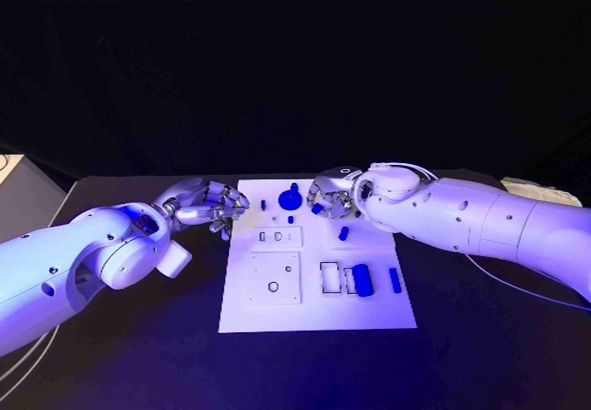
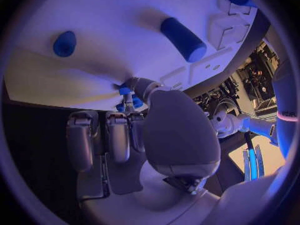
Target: Assemble the parts on the task board
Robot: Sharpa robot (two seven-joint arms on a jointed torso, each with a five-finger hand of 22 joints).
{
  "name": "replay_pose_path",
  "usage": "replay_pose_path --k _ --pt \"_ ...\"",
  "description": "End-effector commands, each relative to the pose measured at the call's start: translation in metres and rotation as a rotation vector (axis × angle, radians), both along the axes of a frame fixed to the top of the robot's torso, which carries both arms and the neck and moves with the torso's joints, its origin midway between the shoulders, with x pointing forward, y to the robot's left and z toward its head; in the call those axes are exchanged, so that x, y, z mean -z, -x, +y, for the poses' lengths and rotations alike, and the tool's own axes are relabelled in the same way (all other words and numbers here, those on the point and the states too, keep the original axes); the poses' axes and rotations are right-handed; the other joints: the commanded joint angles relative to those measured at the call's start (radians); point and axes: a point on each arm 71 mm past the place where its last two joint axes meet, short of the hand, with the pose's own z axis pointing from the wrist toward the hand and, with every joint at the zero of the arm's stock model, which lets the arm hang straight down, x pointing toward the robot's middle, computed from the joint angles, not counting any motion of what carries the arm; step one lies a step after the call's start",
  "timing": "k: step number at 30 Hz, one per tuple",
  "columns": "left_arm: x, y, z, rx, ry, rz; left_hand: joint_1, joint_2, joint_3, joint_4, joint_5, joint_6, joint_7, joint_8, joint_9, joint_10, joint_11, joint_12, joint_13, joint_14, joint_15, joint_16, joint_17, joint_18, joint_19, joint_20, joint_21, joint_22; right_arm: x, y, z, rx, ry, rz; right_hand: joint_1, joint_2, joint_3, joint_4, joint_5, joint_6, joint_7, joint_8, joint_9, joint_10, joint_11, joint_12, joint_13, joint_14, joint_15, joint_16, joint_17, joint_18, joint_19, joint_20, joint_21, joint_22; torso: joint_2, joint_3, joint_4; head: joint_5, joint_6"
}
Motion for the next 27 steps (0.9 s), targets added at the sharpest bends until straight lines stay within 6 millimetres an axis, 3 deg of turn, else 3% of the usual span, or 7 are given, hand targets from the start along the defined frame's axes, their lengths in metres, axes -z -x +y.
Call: replay_pose_path --k 1,11,20,27 --pt "-0.001 0.000 -0.001 0.006 0.012 -0.003 0.009 0.006 -0.006 0.002 -0.003 0.001 0.009 -0.005 -0.002 -0.005 0.002 -0.005 -0.003 -0.004 0.001 -0.005 -0.002 0.013 -0.002 0.008 -0.005 -0.002 0.006 0.000 -0.004 0.009 0.038 0.013 0.003 -0.001 0.001 -0.004 -0.015 0.014 -0.001 0.012 0.004 0.070 0.007 0.008 0.229 0.087 0.000 0.006 0.190 -0.006 0.092 -0.002 0.006 0.235 0.000 0.0001 0.0005 -0.002 0.000" --pt "0.000 0.001 -0.001 0.010 0.013 0.004 0.009 0.007 -0.007 0.003 -0.003 0.001 0.009 -0.005 -0.003 -0.005 0.002 -0.005 -0.004 -0.004 0.001 -0.006 -0.003 0.013 -0.002 0.008 -0.005 -0.002 0.001 -0.001 -0.004 0.046 0.006 -0.064 -0.012 0.018 0.003 0.004 -0.031 0.031 0.003 0.021 0.009 0.074 0.018 0.012 0.233 0.088 0.004 0.006 0.191 -0.006 0.093 0.000 0.007 0.236 -0.001 -0.0011 0.0015 -0.002 -0.001" --pt "0.001 0.001 -0.001 0.013 0.011 0.011 0.008 0.007 -0.007 0.004 -0.003 0.000 0.009 -0.005 -0.004 -0.006 0.003 -0.005 -0.006 -0.005 0.002 -0.006 -0.004 0.013 -0.002 0.008 -0.006 -0.003 -0.003 -0.002 -0.006 0.080 -0.020 -0.120 -0.021 0.014 -0.001 0.006 -0.032 0.026 0.009 0.019 0.009 0.075 0.024 0.013 0.234 0.087 0.006 0.006 0.191 -0.006 0.093 0.001 0.006 0.235 -0.001 -0.0007 0.0004 -0.001 -0.002" --pt "0.002 0.001 0.000 0.013 0.008 0.018 0.008 0.008 -0.008 0.006 -0.003 -0.002 0.010 -0.005 -0.006 -0.006 0.003 -0.006 -0.008 -0.006 0.002 -0.007 -0.006 0.013 -0.002 0.009 -0.007 -0.003 -0.005 -0.001 -0.005 0.084 -0.038 -0.145 -0.029 0.053 0.016 0.011 -0.035 0.087 0.020 0.056 0.026 0.077 0.036 0.015 0.236 0.087 0.015 0.006 0.191 -0.005 0.093 0.009 0.005 0.235 -0.001 -0.0005 0.0006 -0.003 -0.001"
